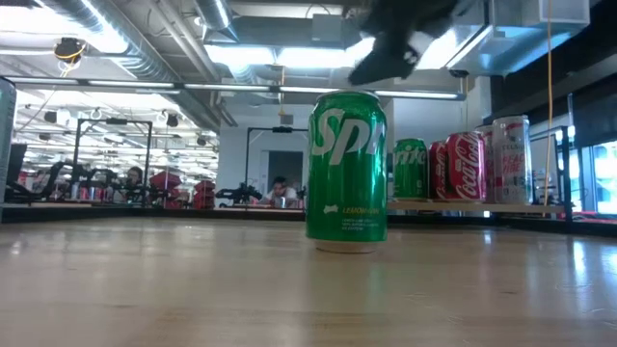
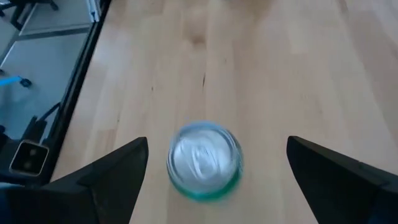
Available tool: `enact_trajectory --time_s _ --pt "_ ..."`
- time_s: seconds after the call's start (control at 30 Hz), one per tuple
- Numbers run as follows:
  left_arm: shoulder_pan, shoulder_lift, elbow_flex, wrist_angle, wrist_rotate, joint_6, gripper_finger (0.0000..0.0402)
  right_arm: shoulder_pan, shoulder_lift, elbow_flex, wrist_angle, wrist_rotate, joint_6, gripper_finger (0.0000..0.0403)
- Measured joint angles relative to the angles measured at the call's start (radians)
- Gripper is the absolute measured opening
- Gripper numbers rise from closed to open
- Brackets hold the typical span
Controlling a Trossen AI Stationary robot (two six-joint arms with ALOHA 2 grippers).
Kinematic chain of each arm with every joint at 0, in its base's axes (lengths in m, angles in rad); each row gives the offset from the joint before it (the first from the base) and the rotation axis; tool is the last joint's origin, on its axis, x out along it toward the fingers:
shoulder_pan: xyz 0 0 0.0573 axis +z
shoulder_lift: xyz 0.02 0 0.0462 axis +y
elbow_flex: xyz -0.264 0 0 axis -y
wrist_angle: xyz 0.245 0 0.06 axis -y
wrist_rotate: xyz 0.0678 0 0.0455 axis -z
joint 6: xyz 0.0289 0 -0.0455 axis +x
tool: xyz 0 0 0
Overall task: Place canned beverage on shelf
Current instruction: Put the top green soda can on the shelf aligned with the other green soda can
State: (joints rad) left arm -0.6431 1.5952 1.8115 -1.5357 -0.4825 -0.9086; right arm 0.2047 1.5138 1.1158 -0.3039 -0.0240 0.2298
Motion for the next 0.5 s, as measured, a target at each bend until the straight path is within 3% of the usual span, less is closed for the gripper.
enact_trajectory --time_s 0.27,0.5 --pt "-0.22 -0.271 -0.409 0.171 -0.033 -0.358 0.035 0.0 0.234 0.23 -0.225 -0.033 0.03 0.0369" --pt "-0.27 -0.329 -0.544 0.265 -0.039 -0.399 0.035 0.007 0.309 0.274 -0.261 -0.064 0.081 0.0369"
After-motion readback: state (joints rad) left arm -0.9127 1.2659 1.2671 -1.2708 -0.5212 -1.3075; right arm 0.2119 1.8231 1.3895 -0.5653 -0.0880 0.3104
